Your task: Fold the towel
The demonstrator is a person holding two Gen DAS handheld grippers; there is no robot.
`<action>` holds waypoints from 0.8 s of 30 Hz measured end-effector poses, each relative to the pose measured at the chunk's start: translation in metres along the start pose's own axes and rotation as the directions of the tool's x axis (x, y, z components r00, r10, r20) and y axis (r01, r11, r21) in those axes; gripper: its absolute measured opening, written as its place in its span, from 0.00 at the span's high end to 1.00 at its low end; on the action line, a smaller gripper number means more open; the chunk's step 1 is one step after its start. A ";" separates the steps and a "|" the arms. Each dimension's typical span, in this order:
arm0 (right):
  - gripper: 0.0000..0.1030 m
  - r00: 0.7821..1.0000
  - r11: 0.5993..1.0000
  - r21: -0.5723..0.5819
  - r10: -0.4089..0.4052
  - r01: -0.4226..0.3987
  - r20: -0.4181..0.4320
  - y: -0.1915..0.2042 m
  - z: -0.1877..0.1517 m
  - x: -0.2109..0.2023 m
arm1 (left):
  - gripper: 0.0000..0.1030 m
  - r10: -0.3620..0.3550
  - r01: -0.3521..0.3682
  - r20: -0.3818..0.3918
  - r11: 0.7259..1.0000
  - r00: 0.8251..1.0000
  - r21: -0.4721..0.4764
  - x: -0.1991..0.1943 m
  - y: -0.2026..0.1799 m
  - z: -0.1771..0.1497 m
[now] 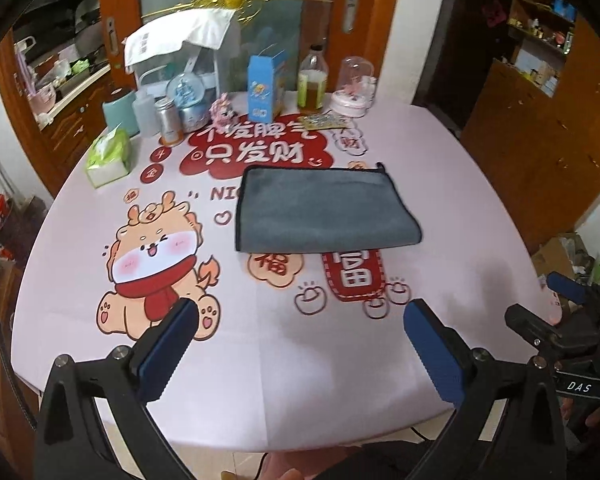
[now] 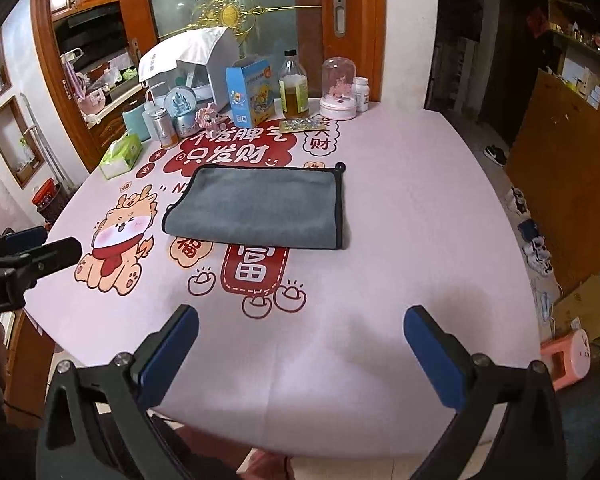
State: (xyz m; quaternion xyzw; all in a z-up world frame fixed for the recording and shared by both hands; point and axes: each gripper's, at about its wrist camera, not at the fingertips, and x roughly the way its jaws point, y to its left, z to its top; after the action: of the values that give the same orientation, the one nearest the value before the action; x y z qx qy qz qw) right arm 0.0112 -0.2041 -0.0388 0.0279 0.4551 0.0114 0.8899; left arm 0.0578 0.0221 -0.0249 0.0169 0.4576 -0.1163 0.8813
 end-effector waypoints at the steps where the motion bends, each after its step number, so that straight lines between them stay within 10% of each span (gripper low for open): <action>1: 0.00 1.000 1.000 0.000 -0.003 0.003 -0.005 0.000 0.001 -0.005 | 0.01 0.003 -0.003 0.002 1.000 1.000 0.002 -0.002 -0.002 0.001; 24: 0.00 0.995 0.990 0.130 0.058 -0.047 -0.081 0.010 -0.002 -0.026 | 0.01 0.092 -0.092 -0.011 0.996 0.996 -0.014 -0.021 -0.030 -0.010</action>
State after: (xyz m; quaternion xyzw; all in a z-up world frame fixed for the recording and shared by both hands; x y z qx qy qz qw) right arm -0.0058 -0.1955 -0.0186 0.0963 0.4913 0.0066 0.8656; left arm 0.0317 -0.0021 -0.0117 0.0322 0.4616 -0.0724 0.8835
